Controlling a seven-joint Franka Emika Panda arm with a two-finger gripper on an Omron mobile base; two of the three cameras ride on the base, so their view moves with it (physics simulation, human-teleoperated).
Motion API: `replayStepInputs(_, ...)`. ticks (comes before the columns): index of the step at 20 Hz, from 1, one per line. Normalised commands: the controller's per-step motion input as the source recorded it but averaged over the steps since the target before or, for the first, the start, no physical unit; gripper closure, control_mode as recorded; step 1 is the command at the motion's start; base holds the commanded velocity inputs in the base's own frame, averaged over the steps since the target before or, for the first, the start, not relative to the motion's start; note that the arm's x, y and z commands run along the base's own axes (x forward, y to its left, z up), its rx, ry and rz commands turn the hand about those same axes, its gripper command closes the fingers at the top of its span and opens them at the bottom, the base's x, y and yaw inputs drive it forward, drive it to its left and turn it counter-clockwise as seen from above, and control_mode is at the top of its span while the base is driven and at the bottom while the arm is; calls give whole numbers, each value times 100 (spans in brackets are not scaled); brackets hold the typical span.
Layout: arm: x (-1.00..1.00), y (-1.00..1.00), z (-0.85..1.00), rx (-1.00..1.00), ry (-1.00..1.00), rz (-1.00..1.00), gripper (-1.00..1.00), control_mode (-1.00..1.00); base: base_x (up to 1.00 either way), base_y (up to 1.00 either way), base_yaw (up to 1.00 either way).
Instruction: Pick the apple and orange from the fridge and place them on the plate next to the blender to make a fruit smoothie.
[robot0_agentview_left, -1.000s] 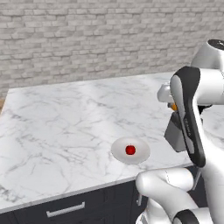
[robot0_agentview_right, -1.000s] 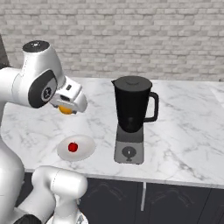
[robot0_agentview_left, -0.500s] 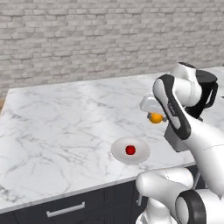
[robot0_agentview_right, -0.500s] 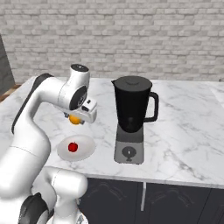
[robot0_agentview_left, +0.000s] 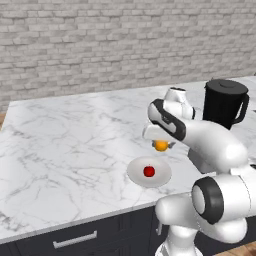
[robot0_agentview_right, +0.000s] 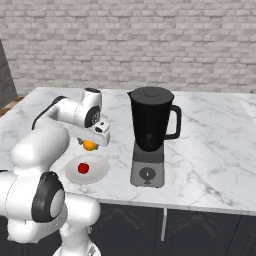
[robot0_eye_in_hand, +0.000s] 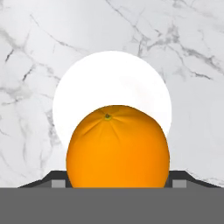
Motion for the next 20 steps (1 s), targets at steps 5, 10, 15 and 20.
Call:
replayStepInputs(5,9,0,-76,-12,16,1,100,-100,0,0,0)
replayStepInputs(10,12,0,-62,-7,8,0,100,-100,0,0,0)
replayStepInputs(15,33,0,-38,-5,0,0,100,-100,0,0,0)
replayStepInputs(20,28,0,-35,-2,0,0,100,-100,0,0,0)
